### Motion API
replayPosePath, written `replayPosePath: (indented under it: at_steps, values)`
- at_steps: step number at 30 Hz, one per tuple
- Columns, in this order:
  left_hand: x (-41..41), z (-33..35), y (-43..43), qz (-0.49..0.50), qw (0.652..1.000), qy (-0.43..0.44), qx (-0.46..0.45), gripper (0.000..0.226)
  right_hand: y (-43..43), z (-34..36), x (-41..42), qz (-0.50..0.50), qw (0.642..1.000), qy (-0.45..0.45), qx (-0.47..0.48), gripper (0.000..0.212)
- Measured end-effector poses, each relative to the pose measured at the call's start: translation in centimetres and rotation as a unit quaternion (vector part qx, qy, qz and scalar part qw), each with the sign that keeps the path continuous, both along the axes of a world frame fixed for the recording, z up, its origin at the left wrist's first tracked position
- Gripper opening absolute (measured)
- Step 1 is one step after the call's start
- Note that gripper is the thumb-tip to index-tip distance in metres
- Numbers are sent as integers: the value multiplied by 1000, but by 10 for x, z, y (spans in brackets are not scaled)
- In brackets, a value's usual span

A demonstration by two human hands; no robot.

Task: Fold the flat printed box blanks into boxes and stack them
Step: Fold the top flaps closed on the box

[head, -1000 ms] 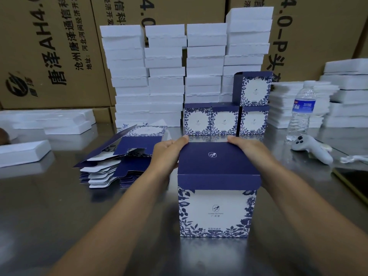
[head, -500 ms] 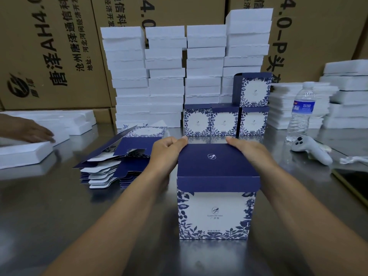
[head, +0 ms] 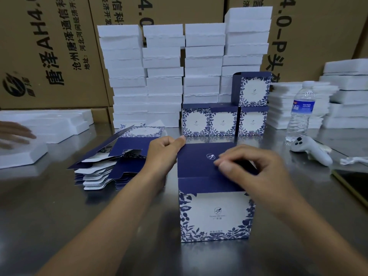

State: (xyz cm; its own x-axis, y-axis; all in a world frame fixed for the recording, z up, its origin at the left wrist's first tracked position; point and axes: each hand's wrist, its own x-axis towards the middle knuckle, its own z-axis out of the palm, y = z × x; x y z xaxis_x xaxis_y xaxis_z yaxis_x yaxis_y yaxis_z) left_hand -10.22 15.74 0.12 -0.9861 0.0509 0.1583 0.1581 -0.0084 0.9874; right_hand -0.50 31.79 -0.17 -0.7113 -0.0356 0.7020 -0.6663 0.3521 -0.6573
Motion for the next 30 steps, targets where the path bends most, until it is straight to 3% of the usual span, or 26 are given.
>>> replayPosePath:
  at_steps: [2, 7, 10, 15, 24, 30]
  values:
    - [0, 0, 4, 29, 999, 10, 10, 35, 1, -1, -7, -32, 997, 14, 73, 21]
    - [8, -2, 6, 68, 990, 120, -34, 4, 5, -5, -30, -108, 985, 72, 112, 23]
    - [15, -9, 8, 58, 973, 213, -61, 10, 4, -7, -45, -176, 968, 91, 157, 23]
    - [16, -21, 11, 36, 952, 285, -103, 9, -3, -14, -62, -232, 947, 133, 175, 20]
    - [3, -33, 13, 21, 936, 334, -105, 9, 0, -23, -80, -244, 916, 249, 198, 24]
    - [0, -38, 17, 41, 928, 361, -86, 13, 3, -27, -80, -257, 905, 267, 207, 20]
